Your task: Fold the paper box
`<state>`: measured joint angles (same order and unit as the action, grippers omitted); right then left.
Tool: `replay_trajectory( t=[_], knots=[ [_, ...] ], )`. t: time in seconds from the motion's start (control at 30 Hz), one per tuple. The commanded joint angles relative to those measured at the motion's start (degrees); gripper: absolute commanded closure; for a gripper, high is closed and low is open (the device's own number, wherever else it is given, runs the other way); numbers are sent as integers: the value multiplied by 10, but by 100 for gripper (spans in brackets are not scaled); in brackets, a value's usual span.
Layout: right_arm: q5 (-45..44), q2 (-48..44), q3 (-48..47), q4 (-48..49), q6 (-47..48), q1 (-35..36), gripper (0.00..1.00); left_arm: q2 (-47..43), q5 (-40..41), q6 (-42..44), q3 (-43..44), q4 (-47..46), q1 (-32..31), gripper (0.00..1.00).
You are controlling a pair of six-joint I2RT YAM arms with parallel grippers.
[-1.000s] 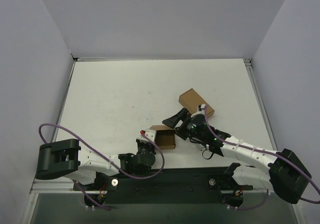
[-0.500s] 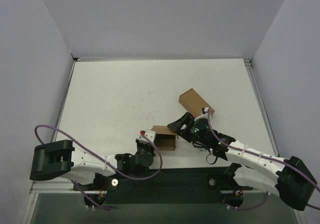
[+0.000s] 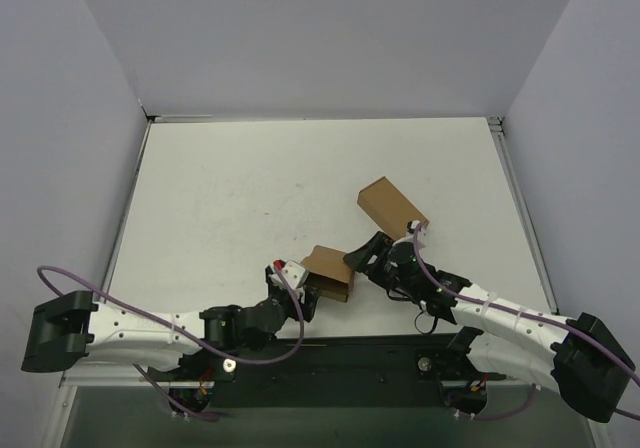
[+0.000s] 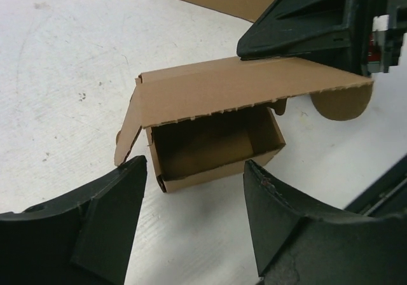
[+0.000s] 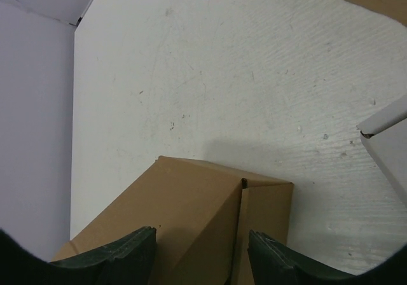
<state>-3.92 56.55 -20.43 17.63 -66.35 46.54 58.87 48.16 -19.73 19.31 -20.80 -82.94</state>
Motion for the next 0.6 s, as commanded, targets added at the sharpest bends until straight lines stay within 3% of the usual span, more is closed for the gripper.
replay_trajectory(
  t=[0.0, 0.3, 0.57],
  knots=[
    [-27, 6, 9, 14, 7, 3, 41, -72, -68, -41, -7, 113, -4, 27],
    [-45, 6, 9, 9, 15, 5, 42, -222, -211, -133, 45, 339, -2, 26],
    [-54, 7, 12, 5, 23, 5, 42, -323, -245, -150, 114, 383, 0, 27]
  ],
)
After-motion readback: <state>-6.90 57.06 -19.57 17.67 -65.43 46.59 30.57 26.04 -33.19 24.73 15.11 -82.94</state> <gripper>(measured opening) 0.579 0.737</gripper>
